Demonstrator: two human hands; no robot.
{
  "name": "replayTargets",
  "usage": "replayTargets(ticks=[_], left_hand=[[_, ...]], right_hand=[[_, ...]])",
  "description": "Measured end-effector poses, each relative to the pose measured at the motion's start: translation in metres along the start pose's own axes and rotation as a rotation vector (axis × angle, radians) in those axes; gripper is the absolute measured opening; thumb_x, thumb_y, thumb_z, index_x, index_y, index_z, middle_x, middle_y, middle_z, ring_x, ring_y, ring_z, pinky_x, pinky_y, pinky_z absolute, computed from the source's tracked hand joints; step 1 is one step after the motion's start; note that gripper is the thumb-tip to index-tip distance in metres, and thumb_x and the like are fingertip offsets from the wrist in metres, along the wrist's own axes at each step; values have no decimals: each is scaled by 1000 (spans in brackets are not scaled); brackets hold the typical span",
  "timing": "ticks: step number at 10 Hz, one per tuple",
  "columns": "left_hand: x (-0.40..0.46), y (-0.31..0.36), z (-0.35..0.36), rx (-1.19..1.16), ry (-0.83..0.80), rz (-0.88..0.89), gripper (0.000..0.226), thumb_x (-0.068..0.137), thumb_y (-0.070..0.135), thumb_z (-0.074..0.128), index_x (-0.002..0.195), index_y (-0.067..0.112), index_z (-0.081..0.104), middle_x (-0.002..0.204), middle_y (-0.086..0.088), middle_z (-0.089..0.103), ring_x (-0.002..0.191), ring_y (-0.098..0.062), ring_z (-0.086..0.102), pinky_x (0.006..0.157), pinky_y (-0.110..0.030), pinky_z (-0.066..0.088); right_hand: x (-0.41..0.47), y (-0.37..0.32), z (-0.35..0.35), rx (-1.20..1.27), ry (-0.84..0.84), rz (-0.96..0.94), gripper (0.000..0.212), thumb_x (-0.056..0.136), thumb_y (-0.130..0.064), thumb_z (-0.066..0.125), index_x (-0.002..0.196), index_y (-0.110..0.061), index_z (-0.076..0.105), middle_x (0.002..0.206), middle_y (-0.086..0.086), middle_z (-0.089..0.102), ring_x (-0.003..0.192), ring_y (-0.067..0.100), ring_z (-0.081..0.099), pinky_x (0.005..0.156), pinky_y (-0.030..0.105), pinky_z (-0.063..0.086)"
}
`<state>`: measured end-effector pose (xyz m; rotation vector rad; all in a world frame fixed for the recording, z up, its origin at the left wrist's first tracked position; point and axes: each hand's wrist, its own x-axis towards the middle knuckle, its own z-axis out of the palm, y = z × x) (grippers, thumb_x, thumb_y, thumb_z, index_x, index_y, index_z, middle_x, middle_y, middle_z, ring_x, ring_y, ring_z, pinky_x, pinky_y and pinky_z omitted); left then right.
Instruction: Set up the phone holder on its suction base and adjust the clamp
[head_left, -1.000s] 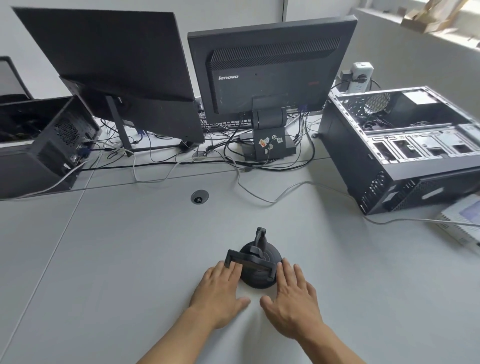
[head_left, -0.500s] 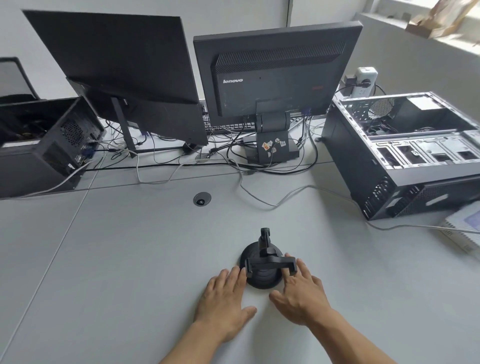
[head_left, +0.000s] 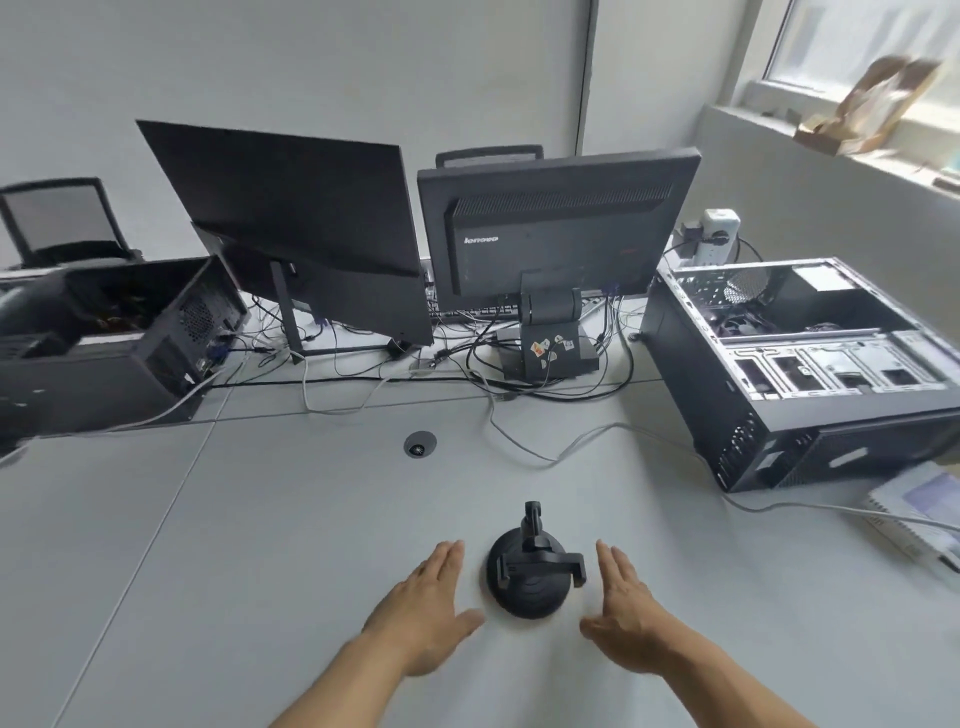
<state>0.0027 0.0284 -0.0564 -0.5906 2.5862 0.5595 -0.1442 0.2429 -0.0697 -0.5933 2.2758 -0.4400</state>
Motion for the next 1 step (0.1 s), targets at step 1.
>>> replayTargets(ticks=[1], left_hand=[[-9, -3, -44, -46, 81, -24, 84, 92, 63, 33, 155, 26, -7, 165, 6, -7, 150, -13, 6, 119, -34, 14]], right_hand=[[-7, -5, -31, -10, 65, -20, 97, 75, -30, 53, 147, -18, -11, 159, 8, -8, 144, 28, 9, 115, 40, 18]])
